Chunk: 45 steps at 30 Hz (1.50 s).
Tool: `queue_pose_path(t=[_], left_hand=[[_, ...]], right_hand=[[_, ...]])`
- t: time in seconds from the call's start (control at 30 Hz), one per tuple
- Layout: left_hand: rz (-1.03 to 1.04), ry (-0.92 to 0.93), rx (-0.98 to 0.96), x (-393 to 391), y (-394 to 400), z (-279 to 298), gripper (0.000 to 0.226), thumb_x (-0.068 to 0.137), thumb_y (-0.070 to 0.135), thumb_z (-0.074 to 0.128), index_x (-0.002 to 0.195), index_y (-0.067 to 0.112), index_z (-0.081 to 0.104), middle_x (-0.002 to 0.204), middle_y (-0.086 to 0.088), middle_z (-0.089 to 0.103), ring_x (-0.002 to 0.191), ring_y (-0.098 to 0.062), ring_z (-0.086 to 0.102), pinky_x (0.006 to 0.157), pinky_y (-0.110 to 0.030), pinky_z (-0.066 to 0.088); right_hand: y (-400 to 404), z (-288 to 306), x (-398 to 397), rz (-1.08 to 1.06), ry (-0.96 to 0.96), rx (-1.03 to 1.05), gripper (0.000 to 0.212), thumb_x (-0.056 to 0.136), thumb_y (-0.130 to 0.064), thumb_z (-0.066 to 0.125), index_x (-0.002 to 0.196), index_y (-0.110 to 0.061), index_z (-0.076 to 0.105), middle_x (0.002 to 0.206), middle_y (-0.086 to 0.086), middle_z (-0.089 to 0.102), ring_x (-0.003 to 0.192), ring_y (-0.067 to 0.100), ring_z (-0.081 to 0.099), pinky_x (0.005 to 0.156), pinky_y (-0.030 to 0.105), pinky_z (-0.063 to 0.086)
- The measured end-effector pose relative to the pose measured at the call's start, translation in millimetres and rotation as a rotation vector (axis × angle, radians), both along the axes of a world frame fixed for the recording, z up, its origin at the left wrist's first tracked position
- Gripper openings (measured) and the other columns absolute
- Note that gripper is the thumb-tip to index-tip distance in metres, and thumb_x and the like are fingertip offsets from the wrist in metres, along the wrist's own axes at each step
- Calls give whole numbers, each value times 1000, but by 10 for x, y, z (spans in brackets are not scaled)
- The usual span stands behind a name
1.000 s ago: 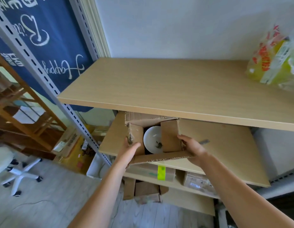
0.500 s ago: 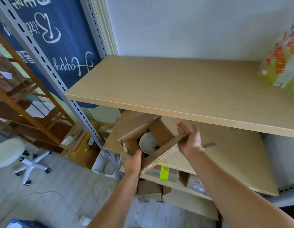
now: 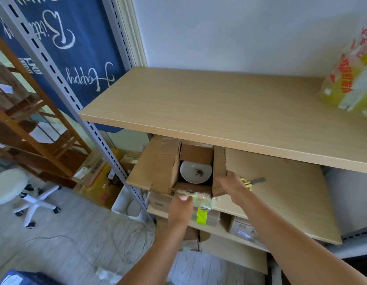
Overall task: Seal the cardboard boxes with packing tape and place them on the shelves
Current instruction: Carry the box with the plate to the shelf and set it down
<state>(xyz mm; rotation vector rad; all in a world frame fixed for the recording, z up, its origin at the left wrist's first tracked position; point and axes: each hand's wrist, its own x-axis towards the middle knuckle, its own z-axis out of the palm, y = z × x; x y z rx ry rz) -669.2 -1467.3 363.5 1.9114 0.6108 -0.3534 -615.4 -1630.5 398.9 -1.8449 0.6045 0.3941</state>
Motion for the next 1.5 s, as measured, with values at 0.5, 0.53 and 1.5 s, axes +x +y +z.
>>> queue_pose_path(t=[0.5, 0.53, 1.5], left_hand=[[-267, -132, 575, 206, 622, -31, 46, 92, 54, 53, 114, 14, 60, 116, -9, 58, 102, -27, 58, 87, -41, 53], [-316, -127, 568, 219, 634, -29, 47, 92, 55, 53, 114, 14, 61, 112, -8, 60, 98, -25, 61, 84, -39, 54], [-158, -370, 299, 387, 124, 466, 67, 90, 29, 66, 148, 20, 34, 110, 4, 57, 79, -14, 64, 61, -26, 52]], right_hand=[[-72, -170, -242, 508, -375, -941, 62, 100, -40, 46, 153, -16, 25, 165, 7, -10, 146, 33, 26, 114, 38, 32], [-109, -170, -253, 521, -354, -903, 65, 100, -42, 46, 155, -17, 22, 165, 6, -14, 142, 32, 33, 105, 37, 42], [-446, 1, -632, 162, -365, -79, 37, 101, -34, 50, 138, -30, 52, 114, -4, 67, 101, 15, 63, 86, 26, 49]])
